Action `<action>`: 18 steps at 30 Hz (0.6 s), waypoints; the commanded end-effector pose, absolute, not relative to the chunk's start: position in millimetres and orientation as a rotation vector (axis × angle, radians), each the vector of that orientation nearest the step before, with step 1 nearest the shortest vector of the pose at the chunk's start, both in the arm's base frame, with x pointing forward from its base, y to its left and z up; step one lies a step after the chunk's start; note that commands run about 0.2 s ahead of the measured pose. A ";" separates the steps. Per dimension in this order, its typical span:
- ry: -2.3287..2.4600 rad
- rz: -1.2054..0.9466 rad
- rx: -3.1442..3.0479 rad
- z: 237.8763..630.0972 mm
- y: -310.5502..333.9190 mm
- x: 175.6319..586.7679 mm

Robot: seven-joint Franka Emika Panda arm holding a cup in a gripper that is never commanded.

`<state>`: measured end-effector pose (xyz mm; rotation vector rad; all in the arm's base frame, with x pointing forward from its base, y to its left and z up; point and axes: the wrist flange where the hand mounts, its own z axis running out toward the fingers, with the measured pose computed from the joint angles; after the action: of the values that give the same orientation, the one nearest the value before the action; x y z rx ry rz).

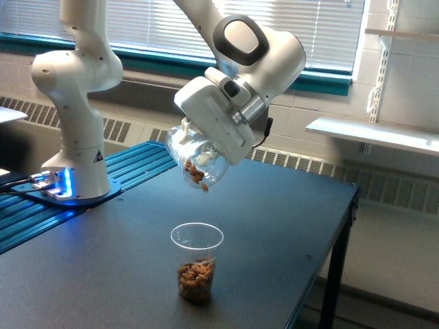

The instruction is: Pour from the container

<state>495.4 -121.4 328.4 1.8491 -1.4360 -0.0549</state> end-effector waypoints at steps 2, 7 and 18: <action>-1.419 -0.076 1.857 328.4 -117.6 499.8; -1.418 -0.088 1.850 327.8 -117.2 501.1; -1.409 -0.114 1.836 327.5 -116.3 502.8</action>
<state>500.0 -121.8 326.2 1.8295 -1.4242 -0.0988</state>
